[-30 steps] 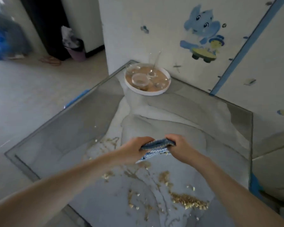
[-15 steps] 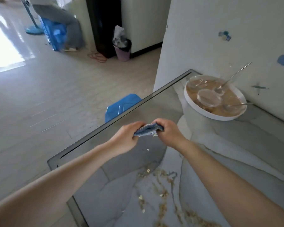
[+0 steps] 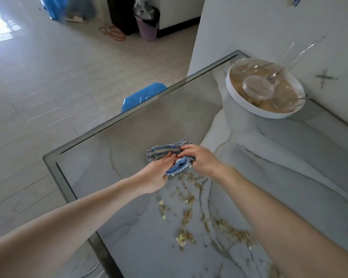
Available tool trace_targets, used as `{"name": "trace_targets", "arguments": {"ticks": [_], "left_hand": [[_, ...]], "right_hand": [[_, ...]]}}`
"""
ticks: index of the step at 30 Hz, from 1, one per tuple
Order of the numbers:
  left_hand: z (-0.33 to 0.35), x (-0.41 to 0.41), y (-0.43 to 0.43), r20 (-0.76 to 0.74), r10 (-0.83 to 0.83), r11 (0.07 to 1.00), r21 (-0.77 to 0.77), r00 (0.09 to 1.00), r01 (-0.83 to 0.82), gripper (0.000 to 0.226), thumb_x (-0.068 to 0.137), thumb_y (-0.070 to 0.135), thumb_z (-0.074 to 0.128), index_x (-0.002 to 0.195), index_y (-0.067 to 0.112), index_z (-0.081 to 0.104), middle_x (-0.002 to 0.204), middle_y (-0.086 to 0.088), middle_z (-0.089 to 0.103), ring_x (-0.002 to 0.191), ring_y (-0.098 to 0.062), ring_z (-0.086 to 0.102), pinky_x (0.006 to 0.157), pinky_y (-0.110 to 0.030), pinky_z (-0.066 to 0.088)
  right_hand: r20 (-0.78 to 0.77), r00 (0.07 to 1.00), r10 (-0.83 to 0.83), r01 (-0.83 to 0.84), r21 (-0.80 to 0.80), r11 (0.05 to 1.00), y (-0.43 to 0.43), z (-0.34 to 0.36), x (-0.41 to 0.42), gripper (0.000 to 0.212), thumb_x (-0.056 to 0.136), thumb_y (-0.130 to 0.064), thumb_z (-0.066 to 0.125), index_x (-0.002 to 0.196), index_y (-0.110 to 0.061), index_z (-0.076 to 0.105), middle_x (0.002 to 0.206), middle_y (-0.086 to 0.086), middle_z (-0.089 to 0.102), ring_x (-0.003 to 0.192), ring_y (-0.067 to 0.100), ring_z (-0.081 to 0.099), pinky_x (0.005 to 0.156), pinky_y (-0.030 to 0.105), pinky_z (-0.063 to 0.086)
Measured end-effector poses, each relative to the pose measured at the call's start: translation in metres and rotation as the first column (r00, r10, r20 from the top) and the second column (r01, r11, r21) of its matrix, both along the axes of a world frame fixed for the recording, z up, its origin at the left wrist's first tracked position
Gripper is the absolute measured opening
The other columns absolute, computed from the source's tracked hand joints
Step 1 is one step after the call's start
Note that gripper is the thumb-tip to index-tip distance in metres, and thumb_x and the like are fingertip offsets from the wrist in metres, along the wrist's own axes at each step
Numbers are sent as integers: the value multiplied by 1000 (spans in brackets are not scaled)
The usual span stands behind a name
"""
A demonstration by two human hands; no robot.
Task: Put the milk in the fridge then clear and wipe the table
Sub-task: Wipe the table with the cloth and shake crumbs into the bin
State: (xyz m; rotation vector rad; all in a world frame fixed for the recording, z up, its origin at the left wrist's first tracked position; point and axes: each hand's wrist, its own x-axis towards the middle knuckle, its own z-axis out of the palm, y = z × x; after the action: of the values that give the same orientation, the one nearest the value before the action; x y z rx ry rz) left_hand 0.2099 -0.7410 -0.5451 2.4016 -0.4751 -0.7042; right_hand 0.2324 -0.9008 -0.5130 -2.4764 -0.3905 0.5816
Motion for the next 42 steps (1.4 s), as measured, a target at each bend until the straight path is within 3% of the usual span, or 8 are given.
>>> {"name": "trace_targets", "arguments": {"ticks": [15, 18, 21, 25, 30, 34, 37, 42], "left_hand": [[17, -203, -142, -177, -304, 951, -104, 936, 290, 50, 97, 10, 35, 144, 18, 25, 151, -1, 28, 138, -20, 28, 109, -27, 24], [28, -229, -170, -197, -350, 935, -141, 916, 326, 40, 94, 6, 38, 133, 12, 41, 135, -8, 48, 121, -25, 46, 96, -30, 37], [52, -229, -183, -182, -297, 945, -200, 937, 260, 31, 89, 1, 39, 115, 12, 53, 115, -11, 60, 99, -25, 56, 72, -27, 39], [94, -198, -174, -108, -213, 947, -267, 971, 178, 21, 89, 2, 39, 84, 17, 53, 75, 0, 55, 61, -9, 50, 51, -18, 34], [133, -140, -116, 25, -88, 952, -294, 996, 91, 22, 84, -4, 42, 92, 9, 58, 81, -5, 56, 74, -18, 52, 61, -28, 37], [134, -88, -40, 109, 30, 972, -236, 994, -4, 28, 83, -5, 43, 102, 6, 61, 86, -3, 57, 83, -21, 57, 68, -30, 39], [127, -58, 9, 128, 163, 967, -220, 978, -132, 33, 84, -6, 41, 105, 9, 61, 88, -3, 58, 80, -19, 55, 64, -25, 36], [94, -25, 84, 216, 379, 905, -288, 900, -312, 37, 80, -9, 44, 106, 10, 63, 88, 2, 58, 81, -19, 54, 65, -23, 36]], "right_hand": [[-104, 976, -191, 172, -165, 971, -143, 13, -236, 38, 81, 8, 49, 112, -6, 65, 133, 8, 52, 122, 22, 47, 96, 17, 29], [-121, 958, -261, 231, -216, 949, -169, 22, -271, 40, 78, 10, 46, 107, -7, 67, 122, 11, 60, 116, 25, 52, 97, 28, 38], [-83, 921, -382, 362, -186, 913, -186, 39, -279, 38, 76, 12, 43, 100, -3, 67, 108, 16, 65, 104, 27, 57, 84, 31, 42], [7, 898, -439, 438, -96, 894, -183, 72, -259, 21, 77, 10, 43, 86, 5, 60, 81, 20, 58, 76, 24, 51, 60, 30, 26], [93, 918, -385, 379, 76, 922, -134, 102, -196, 9, 76, 10, 44, 77, 10, 54, 66, 17, 46, 62, 18, 40, 56, 30, 24], [102, 960, -260, 244, 150, 958, -56, 102, -123, 29, 76, 5, 45, 65, -21, 54, 58, -5, 48, 58, 9, 43, 54, 22, 30], [130, 968, -215, 186, 205, 961, -3, 91, -78, 31, 75, 10, 45, 81, -13, 65, 70, -1, 58, 69, 13, 51, 56, 7, 33], [170, 972, -160, 110, 272, 956, 82, 62, -18, 32, 74, 6, 44, 97, 2, 66, 97, 20, 67, 90, 26, 60, 69, 16, 42]]}}
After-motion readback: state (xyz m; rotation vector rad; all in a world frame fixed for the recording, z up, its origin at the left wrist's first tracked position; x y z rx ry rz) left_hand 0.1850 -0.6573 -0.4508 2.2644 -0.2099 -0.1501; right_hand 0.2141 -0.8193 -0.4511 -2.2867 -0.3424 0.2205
